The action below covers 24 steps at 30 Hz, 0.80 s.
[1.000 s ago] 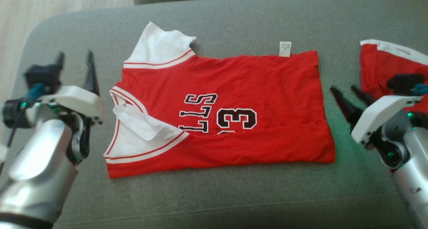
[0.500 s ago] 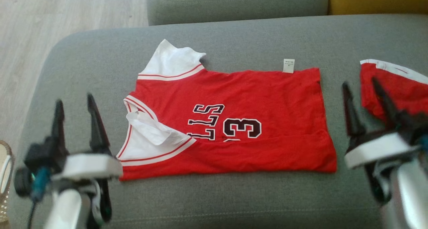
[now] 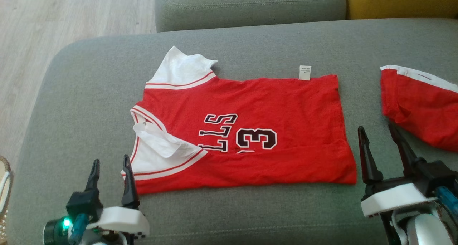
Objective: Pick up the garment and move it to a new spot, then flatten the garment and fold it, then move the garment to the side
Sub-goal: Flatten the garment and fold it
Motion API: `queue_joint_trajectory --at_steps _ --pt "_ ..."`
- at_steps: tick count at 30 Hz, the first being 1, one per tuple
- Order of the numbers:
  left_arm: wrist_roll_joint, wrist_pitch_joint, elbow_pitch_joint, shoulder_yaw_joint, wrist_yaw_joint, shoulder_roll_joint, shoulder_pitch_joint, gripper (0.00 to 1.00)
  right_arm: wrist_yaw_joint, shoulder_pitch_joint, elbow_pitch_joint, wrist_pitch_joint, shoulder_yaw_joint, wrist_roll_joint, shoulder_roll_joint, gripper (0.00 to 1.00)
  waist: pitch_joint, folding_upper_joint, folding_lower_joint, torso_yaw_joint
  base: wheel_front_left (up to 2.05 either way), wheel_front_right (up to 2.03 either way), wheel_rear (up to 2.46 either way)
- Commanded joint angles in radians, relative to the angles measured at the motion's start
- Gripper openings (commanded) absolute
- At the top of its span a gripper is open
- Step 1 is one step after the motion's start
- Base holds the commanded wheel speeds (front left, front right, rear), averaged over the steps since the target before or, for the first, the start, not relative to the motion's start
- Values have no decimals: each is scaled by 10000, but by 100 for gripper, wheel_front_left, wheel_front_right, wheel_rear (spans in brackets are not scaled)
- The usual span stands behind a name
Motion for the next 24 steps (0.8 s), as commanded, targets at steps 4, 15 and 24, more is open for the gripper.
queue_joint_trajectory --at_steps 4,15,24 --pt "233 -53 25 525 -210 -127 -380 100 -2 -114 -451 -100 320 250 -6 100 -13 0 1 -67 0 0 0" --pt "37 -53 2938 644 -501 -293 -1009 100 -2 -237 -465 -102 448 306 -4 100 140 0 1 -434 0 0 0" --pt "-923 -53 4480 1261 -848 -343 -1796 100 -2 -327 -447 -102 525 289 -4 100 489 0 1 -741 0 0 0"
